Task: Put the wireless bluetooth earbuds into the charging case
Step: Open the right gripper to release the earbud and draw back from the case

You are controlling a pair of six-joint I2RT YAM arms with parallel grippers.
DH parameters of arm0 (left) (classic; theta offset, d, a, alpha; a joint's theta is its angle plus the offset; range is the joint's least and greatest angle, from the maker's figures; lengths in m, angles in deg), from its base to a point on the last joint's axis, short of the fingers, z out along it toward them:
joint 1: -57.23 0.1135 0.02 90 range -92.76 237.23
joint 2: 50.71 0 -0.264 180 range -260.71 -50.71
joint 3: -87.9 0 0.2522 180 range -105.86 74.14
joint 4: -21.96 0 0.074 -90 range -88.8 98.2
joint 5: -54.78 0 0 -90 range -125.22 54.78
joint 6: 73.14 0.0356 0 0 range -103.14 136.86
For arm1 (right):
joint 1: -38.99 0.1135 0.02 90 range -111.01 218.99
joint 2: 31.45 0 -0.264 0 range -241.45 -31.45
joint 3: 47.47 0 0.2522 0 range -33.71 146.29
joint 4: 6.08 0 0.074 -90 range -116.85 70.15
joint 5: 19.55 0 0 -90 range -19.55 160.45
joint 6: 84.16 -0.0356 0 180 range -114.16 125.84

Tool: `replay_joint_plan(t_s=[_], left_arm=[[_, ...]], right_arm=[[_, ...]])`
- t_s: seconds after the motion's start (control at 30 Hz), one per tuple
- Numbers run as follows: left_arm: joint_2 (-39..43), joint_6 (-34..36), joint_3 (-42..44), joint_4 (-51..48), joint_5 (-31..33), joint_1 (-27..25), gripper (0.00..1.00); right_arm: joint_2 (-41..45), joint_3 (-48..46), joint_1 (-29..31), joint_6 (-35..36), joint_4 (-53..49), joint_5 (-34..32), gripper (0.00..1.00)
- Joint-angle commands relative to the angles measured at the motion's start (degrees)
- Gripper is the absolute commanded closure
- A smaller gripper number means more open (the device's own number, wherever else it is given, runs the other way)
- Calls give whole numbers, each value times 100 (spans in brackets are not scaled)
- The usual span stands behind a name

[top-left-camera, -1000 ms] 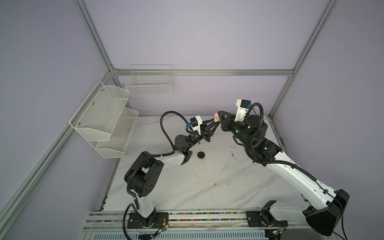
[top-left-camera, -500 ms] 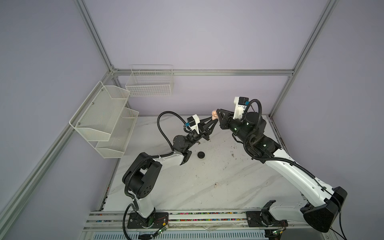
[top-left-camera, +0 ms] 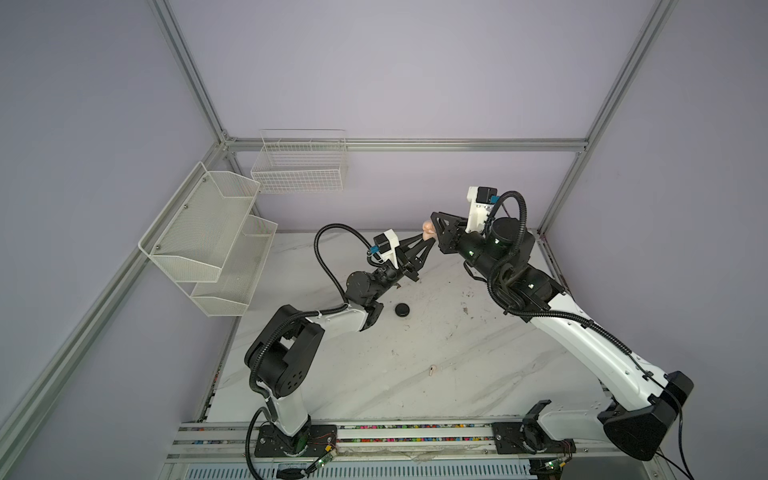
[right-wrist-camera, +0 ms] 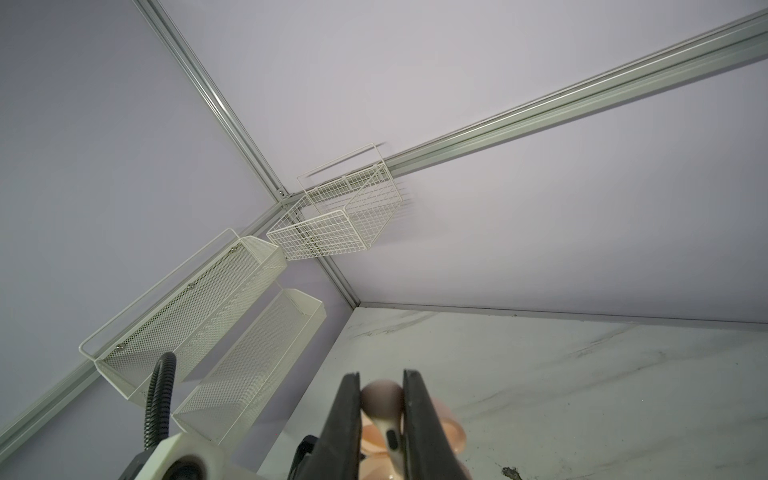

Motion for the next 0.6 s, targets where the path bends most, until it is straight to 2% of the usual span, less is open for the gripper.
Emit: replay_joint_plan(t_s=[0.0,0.57], left_arm=[[176,49,177,380,61,-33,100],[226,84,212,382,95,-26,100]], right_arm=[[55,-13,13,-39,-44,164,96],[144,-353,15,-191,-79,194,97]])
